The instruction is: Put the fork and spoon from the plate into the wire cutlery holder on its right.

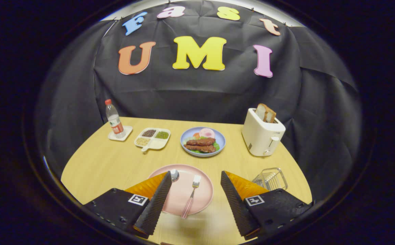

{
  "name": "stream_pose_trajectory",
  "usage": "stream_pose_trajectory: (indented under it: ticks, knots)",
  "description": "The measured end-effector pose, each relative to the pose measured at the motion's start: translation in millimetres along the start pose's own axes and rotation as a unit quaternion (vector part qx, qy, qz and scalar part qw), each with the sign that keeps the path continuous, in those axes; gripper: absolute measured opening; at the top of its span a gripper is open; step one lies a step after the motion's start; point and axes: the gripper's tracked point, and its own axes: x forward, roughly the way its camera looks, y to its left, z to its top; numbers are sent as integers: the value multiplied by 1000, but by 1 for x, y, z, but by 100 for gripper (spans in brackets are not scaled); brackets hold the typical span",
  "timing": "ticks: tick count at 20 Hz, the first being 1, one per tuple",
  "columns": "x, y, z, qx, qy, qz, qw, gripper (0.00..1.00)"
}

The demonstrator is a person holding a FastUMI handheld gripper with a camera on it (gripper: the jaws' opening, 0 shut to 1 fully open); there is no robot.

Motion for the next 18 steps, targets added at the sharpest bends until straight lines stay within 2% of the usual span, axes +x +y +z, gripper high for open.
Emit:
stream_pose_trajectory:
  ticks: [5, 9, 10, 12, 15, 18]
  knots:
    - [35, 8, -50, 12, 62, -11, 998, 75]
    - [60, 14, -83, 27, 116, -14, 993, 50]
    - [63, 17, -91, 32, 132, -12, 991, 49]
    - [68, 19, -101, 39, 156, -12, 987, 41]
    - [72, 25, -112, 47, 174, -12, 984, 39]
    - [78, 24, -117, 43, 180, -31, 982, 39]
